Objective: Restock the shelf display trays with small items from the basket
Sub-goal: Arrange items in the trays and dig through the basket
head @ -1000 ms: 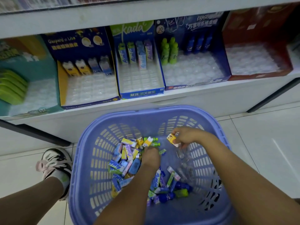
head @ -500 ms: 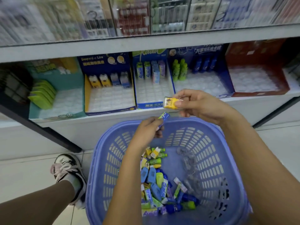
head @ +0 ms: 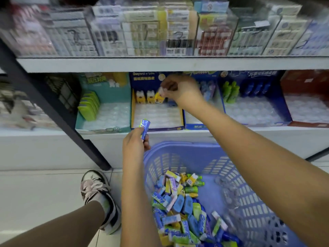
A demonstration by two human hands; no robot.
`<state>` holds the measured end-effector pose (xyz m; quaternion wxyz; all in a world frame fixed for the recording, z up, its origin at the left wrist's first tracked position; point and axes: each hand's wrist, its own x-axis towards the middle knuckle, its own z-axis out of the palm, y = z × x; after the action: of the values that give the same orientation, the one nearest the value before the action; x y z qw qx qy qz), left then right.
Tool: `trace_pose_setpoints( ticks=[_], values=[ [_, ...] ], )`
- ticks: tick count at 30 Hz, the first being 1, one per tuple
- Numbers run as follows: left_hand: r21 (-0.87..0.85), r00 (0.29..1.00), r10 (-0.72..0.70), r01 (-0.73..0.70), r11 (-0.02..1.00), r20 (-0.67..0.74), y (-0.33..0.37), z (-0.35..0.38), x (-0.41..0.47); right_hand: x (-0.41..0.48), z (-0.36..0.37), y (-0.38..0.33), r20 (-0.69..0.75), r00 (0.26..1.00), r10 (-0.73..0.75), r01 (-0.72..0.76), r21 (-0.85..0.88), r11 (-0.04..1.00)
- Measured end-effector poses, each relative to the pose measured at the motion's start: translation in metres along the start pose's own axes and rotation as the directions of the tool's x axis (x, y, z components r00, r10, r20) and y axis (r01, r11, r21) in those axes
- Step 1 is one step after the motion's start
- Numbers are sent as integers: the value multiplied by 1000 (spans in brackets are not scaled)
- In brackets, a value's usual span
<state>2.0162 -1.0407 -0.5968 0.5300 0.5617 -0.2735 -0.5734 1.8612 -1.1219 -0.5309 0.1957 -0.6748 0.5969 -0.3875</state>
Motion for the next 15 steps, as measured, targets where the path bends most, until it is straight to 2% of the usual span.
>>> trace_pose_setpoints(
  ticks=[3,8,15],
  values=[
    [-41,1000,-18,18,999,-11,3,-10,5,15,27,0,92,994,-51,69,-194,979],
    [-67,999,-31,31,997,-7,5,-18,6,21,39,3,172,985,-22,54,-184,981],
    [-40,1000,-25,25,999,10,2,-18,2,30,46,0,254,965,-67,171,-412,895]
  ],
)
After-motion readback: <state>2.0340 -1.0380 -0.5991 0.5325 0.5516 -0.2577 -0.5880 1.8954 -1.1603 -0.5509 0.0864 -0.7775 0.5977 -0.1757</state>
